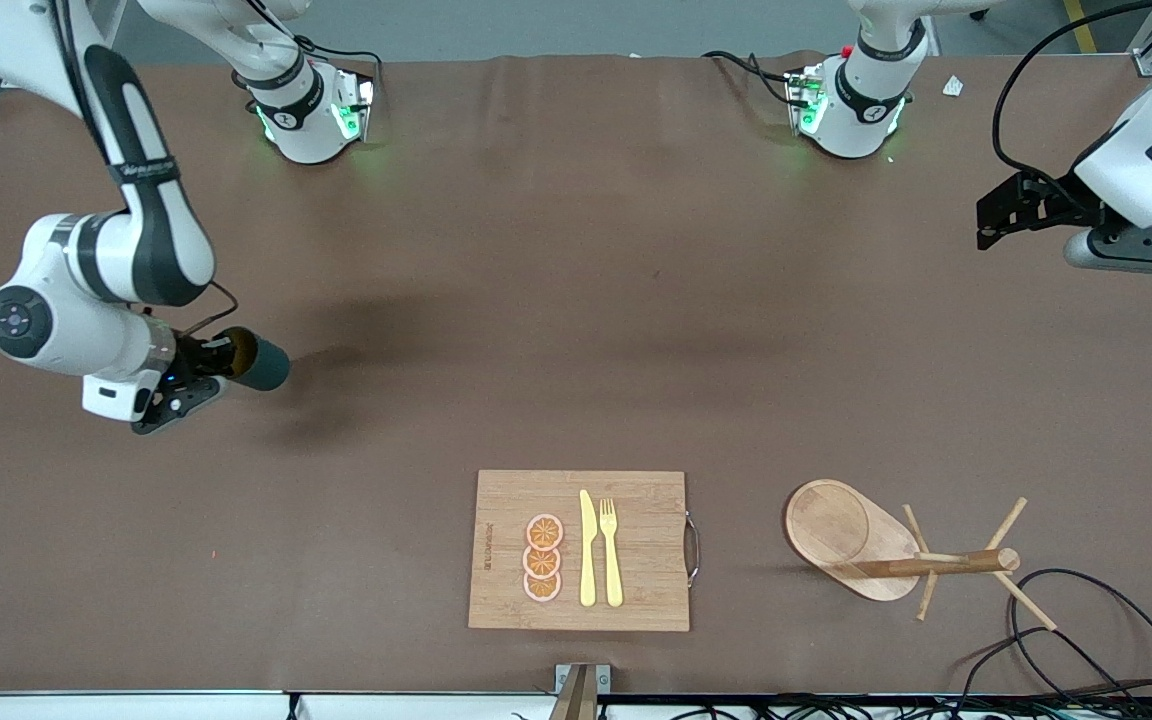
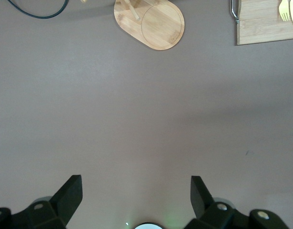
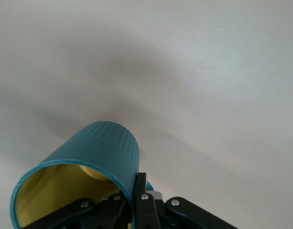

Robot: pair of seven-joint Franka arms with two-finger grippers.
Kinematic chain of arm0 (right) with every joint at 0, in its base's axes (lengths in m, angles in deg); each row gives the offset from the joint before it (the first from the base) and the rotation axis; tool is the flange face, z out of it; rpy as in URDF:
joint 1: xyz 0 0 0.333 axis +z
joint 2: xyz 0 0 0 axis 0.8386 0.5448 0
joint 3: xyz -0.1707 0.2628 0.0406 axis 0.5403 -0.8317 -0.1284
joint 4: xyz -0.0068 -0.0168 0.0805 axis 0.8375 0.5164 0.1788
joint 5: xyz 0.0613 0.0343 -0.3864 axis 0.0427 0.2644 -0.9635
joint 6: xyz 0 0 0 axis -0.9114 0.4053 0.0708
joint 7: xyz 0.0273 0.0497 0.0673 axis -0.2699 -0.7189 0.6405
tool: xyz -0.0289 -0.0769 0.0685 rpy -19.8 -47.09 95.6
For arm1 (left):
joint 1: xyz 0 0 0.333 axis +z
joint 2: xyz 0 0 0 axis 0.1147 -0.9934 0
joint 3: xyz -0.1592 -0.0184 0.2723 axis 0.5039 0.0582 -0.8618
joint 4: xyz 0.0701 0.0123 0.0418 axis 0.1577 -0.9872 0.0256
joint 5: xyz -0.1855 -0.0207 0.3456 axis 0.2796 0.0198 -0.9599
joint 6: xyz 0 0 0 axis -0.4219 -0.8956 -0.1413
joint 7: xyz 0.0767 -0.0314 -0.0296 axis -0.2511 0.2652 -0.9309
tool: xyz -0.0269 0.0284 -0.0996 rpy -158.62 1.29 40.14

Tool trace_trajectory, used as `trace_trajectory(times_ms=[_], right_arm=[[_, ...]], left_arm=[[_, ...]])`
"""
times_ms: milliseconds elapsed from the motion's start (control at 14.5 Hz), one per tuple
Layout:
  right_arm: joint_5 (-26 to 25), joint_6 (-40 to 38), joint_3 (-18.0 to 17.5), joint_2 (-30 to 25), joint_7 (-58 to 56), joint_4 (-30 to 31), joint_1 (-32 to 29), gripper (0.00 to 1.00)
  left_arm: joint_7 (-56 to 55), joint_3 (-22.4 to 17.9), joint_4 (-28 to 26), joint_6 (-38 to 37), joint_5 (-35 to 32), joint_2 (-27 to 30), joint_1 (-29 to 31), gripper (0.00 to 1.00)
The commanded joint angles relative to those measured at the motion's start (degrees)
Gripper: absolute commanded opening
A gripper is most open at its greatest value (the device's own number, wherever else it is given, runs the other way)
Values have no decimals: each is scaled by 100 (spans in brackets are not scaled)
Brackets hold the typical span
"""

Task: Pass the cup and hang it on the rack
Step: 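Carry the mug to the table middle, lower it, open the right gripper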

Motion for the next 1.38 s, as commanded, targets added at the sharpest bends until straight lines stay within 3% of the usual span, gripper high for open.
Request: trace_trajectory(times_ms=[0, 276, 552, 1034, 1310], right_arm=[[83, -224, 23, -360, 1250, 197, 762, 0], [397, -155, 32, -334, 3211, 162, 2010, 0], [583, 197, 32, -72, 4461, -136, 2978, 0], [706, 259, 32, 1308, 6377, -1691, 3945, 0], [979, 259, 32, 1976, 6836, -2412, 4131, 0]], left_arm=[[-43, 10, 160, 21, -22, -127, -26, 100], [-34, 10, 160, 21, 144, -137, -17, 100], [27, 1, 160, 21, 356, -216, 1, 100], [27, -25, 160, 239, 329, -444, 88, 100], [28, -34, 195, 478, 277, -462, 27, 100]])
